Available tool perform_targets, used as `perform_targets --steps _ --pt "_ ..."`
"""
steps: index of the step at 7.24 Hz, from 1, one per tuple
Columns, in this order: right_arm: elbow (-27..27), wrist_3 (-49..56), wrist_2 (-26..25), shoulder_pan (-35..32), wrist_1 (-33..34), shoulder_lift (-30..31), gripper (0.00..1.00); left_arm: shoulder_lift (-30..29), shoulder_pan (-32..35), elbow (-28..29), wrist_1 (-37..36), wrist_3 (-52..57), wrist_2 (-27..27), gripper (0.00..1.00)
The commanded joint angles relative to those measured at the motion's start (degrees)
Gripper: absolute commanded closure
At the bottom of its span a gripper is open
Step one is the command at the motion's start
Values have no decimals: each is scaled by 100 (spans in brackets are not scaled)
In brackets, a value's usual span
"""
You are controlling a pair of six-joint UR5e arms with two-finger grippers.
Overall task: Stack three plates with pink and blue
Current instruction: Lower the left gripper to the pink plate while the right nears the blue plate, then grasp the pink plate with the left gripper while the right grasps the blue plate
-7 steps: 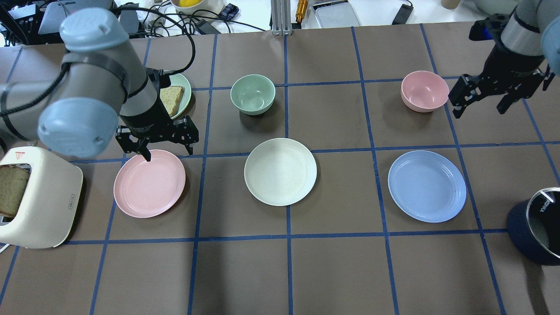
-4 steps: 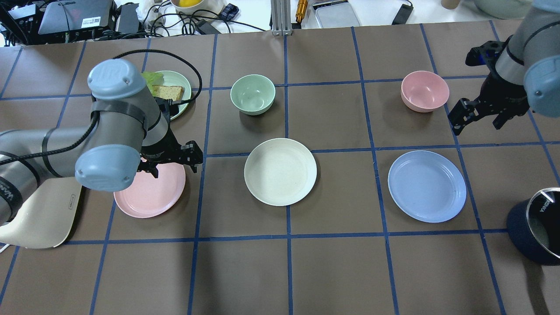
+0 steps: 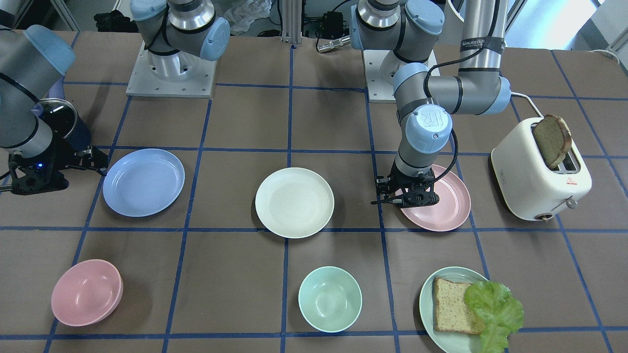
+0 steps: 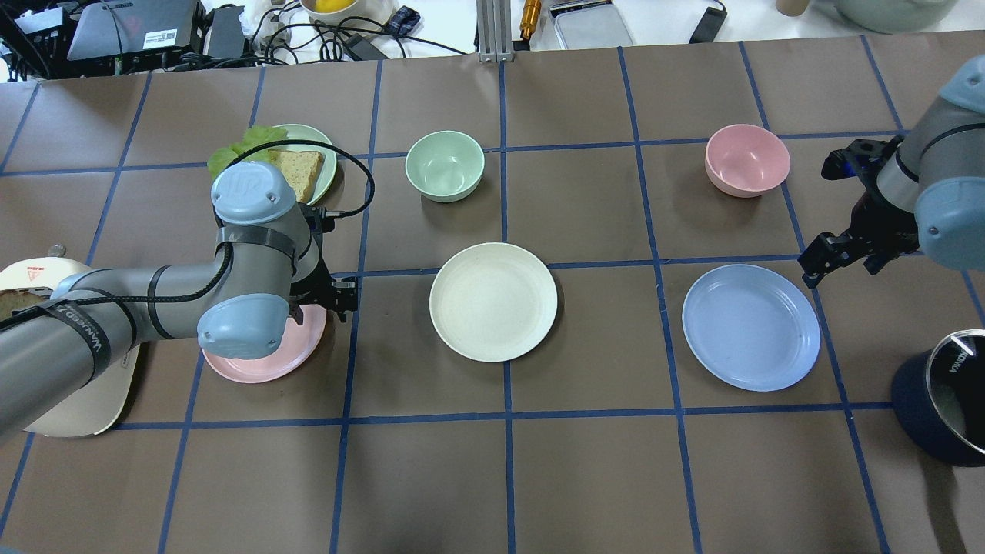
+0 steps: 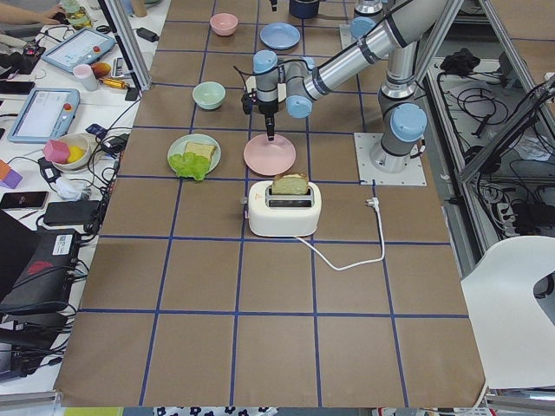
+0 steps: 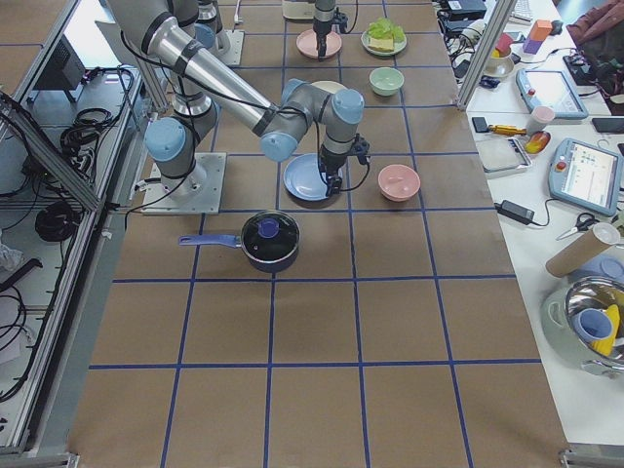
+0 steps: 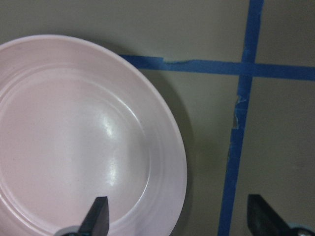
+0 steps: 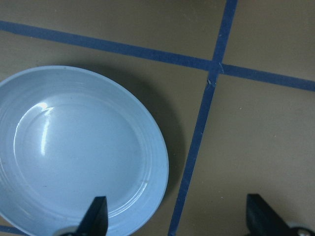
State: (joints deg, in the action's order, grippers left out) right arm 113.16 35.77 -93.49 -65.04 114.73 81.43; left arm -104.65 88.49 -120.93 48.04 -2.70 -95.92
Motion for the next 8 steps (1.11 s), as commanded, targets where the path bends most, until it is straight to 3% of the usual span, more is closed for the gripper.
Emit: perform_targets --steps 1,2,3,6,8 --pt "136 70 7 236 223 -136 0 -38 1 0 -5 146 -6 87" --pt "189 53 15 281 260 -249 4 -47 1 0 -5 147 -6 100" --pt "215 -121 7 281 252 -285 13 -47 10 0 -23 138 -15 100" --pt "532 -308 174 281 243 -312 28 215 517 95 64 50 -32 100" --pt "541 -316 191 281 234 -347 51 200 1158 943 921 -246 -68 100"
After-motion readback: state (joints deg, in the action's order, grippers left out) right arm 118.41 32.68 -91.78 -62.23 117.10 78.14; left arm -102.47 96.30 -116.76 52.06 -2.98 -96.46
